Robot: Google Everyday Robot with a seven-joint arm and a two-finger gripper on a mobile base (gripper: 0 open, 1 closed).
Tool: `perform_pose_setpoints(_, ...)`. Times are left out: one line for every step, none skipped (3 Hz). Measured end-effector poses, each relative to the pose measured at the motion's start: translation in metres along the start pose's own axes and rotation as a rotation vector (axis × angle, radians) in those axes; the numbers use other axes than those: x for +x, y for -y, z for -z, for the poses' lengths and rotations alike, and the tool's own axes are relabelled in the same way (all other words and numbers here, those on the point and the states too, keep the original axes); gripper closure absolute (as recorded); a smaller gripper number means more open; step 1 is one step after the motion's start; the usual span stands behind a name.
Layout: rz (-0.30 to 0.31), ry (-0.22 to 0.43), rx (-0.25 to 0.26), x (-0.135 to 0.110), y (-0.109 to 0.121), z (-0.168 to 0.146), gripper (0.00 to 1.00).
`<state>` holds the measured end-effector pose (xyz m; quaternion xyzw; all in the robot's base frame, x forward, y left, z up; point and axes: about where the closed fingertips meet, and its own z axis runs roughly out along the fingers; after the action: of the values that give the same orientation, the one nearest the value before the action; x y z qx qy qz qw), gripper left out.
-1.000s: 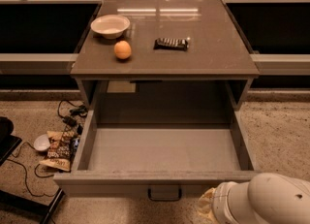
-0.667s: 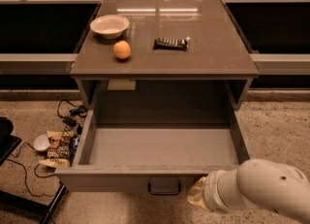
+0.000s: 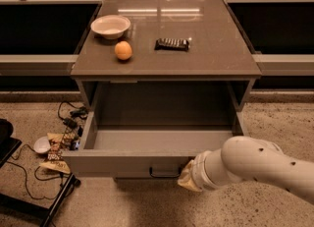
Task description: Close top drawer
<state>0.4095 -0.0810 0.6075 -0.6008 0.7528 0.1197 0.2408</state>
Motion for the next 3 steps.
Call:
perform_pose_setpoints(0.002, 0.007, 0.000, -0.004, 0.005, -0.002, 1.00)
perform_pose_setpoints(0.014, 0.039, 0.000, -0.016, 0.021, -0.008, 1.00)
perform_pose_setpoints(0.052, 0.047, -0.038, -0.028, 0.023, -0.031, 1.00)
